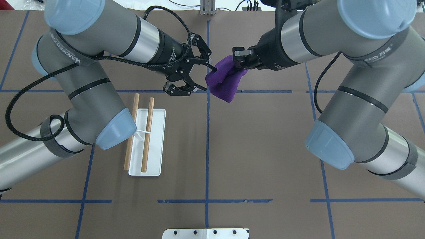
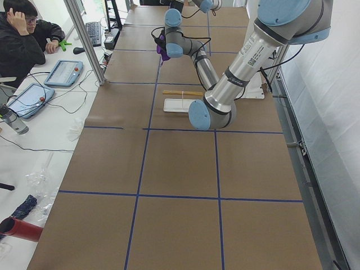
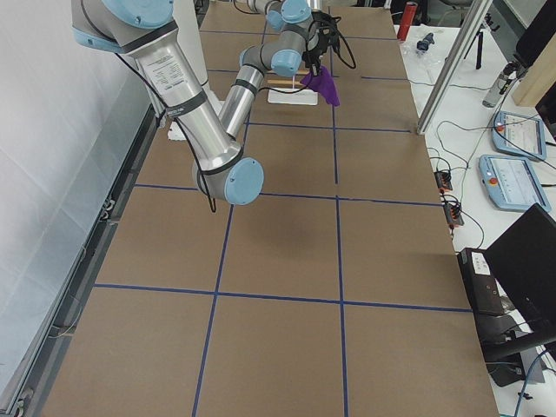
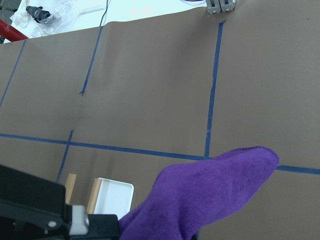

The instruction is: Hang towel on rack

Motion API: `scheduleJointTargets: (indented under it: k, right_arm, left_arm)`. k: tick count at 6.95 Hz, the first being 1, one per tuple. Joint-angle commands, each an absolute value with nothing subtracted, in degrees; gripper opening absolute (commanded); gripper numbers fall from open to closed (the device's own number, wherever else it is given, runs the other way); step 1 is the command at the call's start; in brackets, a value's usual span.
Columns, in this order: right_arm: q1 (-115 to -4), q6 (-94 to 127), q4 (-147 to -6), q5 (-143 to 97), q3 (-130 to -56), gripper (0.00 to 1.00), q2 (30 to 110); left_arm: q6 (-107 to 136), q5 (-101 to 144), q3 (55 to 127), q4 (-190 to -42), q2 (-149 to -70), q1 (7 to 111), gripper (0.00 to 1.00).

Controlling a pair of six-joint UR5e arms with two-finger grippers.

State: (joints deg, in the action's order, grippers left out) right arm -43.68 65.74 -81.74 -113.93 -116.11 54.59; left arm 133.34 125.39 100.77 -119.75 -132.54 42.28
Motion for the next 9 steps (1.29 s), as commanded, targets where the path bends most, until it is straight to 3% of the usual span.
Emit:
scheduleJointTargets:
  k: [1,4,6,7,9]
  right_arm:
    - [-43.77,65.74,-81.74,-113.99,-116.1,0.0,54.58]
    - [-43.86,67.4,-81.56,-114.08,-116.98,0.0,54.76]
    - [-44.73,74.67,-76.67,-113.99,-116.81,0.0,55.28]
    - [-44.82,75.32,-76.64,-113.82,-116.72,0.0,55.37]
    - [-44.74,76.63,-76.55,-112.07,-116.63,0.0,55.46]
  left_arm:
    - [133.33,125.42,100.72,-121.11,-132.28,42.01,0.35]
    - [133.16,125.33,100.99,-123.83,-131.23,42.36,0.59]
    - [136.55,125.33,100.9,-124.1,-131.13,43.76,0.62]
    - [139.8,125.33,100.72,-124.19,-131.22,44.9,0.72]
    - [149.36,125.24,100.46,-124.19,-131.13,45.7,0.72]
